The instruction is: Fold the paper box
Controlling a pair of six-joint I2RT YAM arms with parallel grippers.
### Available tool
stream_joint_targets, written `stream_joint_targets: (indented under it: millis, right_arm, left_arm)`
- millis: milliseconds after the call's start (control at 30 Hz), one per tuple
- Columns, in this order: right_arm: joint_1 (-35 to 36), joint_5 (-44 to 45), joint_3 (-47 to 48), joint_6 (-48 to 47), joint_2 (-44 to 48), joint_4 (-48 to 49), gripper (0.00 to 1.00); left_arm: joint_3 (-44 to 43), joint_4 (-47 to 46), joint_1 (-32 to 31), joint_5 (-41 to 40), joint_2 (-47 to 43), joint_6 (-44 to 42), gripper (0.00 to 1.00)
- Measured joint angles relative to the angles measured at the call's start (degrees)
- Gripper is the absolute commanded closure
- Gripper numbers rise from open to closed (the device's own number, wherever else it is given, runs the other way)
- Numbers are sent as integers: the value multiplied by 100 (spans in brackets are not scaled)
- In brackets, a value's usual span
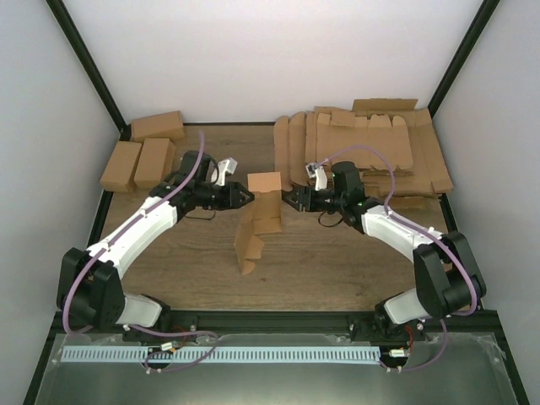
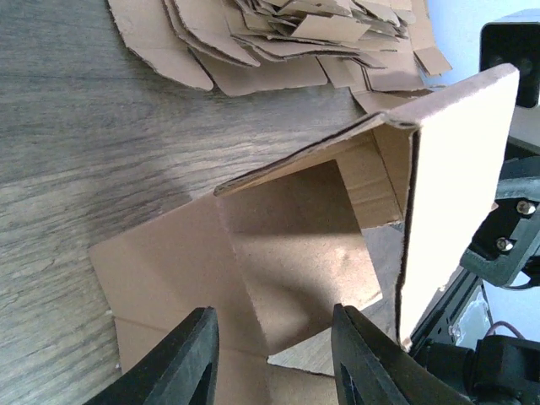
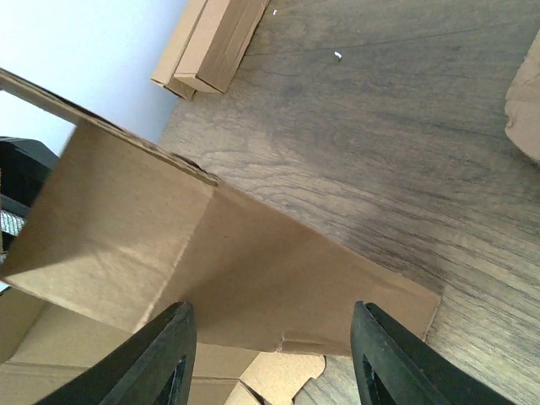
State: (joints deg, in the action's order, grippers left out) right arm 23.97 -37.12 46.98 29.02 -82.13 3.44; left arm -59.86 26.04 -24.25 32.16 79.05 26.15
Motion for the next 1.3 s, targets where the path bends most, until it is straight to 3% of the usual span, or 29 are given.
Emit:
stream_joint_targets:
  millis: [533, 967, 1300]
  right_arm:
    - [22, 149, 184, -7, 273, -66, 49]
    - [55, -295, 546, -26, -446, -61, 57]
    - [61, -26, 546, -258, -26, -393, 52]
  left_arm:
    - [9, -149, 52, 96, 81, -4, 64]
    - [42, -297, 61, 468, 83, -42, 65]
    - [61, -234, 66, 363, 57, -87, 71]
